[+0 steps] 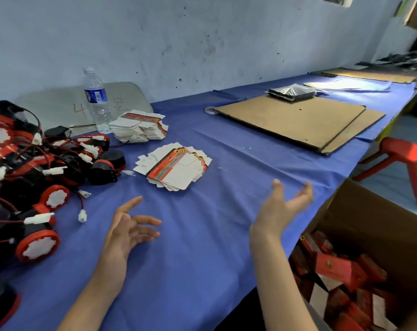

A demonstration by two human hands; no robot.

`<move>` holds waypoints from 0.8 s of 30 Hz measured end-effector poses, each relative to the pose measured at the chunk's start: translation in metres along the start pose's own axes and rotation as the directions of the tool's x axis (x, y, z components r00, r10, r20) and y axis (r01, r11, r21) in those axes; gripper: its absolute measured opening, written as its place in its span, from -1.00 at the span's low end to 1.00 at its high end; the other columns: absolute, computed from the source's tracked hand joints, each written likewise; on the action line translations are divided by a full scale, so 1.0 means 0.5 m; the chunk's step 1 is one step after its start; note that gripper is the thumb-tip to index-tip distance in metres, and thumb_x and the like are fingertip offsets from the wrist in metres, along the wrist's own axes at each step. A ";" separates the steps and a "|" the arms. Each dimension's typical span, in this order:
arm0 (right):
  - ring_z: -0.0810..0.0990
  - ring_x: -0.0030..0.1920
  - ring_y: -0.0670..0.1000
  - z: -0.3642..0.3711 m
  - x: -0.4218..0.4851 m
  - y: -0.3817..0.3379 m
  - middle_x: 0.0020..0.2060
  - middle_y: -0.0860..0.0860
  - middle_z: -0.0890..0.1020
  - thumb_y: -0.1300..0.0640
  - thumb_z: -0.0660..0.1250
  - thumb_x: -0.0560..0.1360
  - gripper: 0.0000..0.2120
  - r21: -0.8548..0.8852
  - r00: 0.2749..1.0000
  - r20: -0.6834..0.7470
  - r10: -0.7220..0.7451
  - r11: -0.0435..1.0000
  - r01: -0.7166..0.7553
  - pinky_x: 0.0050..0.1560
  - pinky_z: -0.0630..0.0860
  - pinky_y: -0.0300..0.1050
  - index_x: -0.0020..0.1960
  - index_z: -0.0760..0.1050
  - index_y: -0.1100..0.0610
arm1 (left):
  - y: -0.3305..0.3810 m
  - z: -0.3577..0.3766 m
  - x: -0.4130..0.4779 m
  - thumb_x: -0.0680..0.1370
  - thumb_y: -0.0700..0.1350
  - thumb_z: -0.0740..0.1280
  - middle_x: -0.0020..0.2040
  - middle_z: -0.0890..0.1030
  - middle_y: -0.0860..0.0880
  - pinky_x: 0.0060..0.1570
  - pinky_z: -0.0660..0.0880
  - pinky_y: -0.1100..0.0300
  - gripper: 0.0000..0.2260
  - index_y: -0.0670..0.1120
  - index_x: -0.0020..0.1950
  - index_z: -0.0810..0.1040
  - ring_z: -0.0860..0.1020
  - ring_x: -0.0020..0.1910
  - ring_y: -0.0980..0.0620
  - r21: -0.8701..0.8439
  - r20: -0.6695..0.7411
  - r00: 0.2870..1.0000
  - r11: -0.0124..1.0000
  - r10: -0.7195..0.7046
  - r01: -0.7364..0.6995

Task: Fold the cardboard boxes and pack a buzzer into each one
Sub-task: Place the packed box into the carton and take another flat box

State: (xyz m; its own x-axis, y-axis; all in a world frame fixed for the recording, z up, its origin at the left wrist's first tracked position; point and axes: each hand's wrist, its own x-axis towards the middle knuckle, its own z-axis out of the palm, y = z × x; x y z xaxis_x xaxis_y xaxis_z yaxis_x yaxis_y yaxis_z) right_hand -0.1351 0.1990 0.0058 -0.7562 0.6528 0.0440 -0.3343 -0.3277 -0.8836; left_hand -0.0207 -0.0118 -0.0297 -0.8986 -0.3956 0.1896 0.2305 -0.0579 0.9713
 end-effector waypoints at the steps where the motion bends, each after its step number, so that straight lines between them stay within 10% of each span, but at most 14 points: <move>1: 0.21 0.48 0.02 0.018 -0.008 0.008 0.42 -0.01 0.28 0.26 0.29 0.53 -0.45 -0.096 0.996 0.079 -0.034 0.994 0.042 0.48 0.16 -0.04 0.44 0.22 -0.05 | 0.001 0.000 0.000 0.50 0.15 0.08 -0.11 0.68 -0.18 -0.18 0.56 0.19 -0.58 0.03 0.27 0.44 0.62 -0.24 -0.09 0.003 0.001 1.000 1.000 0.002 -0.002; 5: 0.02 0.55 0.04 0.135 -0.064 0.042 0.51 0.04 0.17 0.12 0.41 0.48 -0.32 -0.471 0.709 0.705 0.023 0.762 0.444 0.52 0.00 -0.01 0.50 0.18 0.08 | 0.001 0.000 -0.008 0.51 0.10 0.06 -0.11 0.67 -0.17 -0.15 0.56 0.20 -0.58 0.00 0.30 0.43 0.62 -0.23 -0.07 0.010 0.004 1.000 1.000 0.014 -0.014; 11: -0.20 0.56 0.05 0.249 -0.135 0.141 0.57 0.06 -0.19 -0.10 0.33 0.50 -0.17 -0.438 0.383 0.899 0.214 0.440 0.784 0.50 -0.20 0.08 0.58 -0.09 -0.02 | 0.004 0.001 -0.016 0.53 0.09 0.06 -0.11 0.66 -0.20 -0.11 0.55 0.19 -0.57 -0.03 0.32 0.42 0.61 -0.20 -0.10 0.011 -0.012 1.000 1.000 0.010 -0.010; 14: -0.09 0.56 0.11 0.250 -0.153 0.196 0.57 0.14 -0.08 -0.21 0.16 0.56 -0.24 -0.462 0.382 0.865 0.325 0.225 0.858 0.51 -0.20 0.09 0.59 -0.09 0.10 | 0.006 0.001 -0.013 0.50 0.20 0.14 -0.09 0.67 -0.23 -0.08 0.54 0.14 -0.50 -0.04 0.35 0.40 0.63 -0.17 -0.10 0.003 -0.011 1.000 1.000 -0.013 0.013; 18: 0.34 0.37 0.14 0.259 -0.153 0.205 0.43 0.14 0.35 -0.09 0.07 0.61 -0.46 -0.447 0.437 0.893 0.106 0.099 0.889 0.49 -0.25 0.12 0.48 0.24 0.21 | 0.008 0.003 -0.009 0.39 0.26 0.18 -0.10 0.67 -0.24 -0.13 0.55 0.18 -0.39 -0.05 0.33 0.41 0.62 -0.20 -0.10 -0.020 -0.024 1.000 1.000 -0.020 0.020; 24: 0.45 0.31 0.02 0.251 -0.138 0.190 0.32 -0.01 0.52 0.04 0.04 0.63 -0.60 -0.422 0.439 0.898 -0.016 0.253 0.871 0.51 -0.20 0.05 0.43 0.34 0.08 | 0.010 0.000 -0.009 0.38 0.29 0.18 -0.11 0.67 -0.23 -0.11 0.55 0.16 -0.38 -0.06 0.31 0.44 0.61 -0.20 -0.11 -0.048 -0.034 0.999 0.998 -0.031 0.029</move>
State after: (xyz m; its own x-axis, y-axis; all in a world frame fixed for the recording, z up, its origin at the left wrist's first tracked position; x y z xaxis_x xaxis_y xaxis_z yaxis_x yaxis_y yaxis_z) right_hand -0.1853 0.0373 -0.0229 -0.8320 -0.3211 0.4523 -0.5060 0.7736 -0.3814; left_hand -0.0156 -0.0103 -0.0255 -0.8922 -0.4245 0.1545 0.2216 -0.1133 0.9685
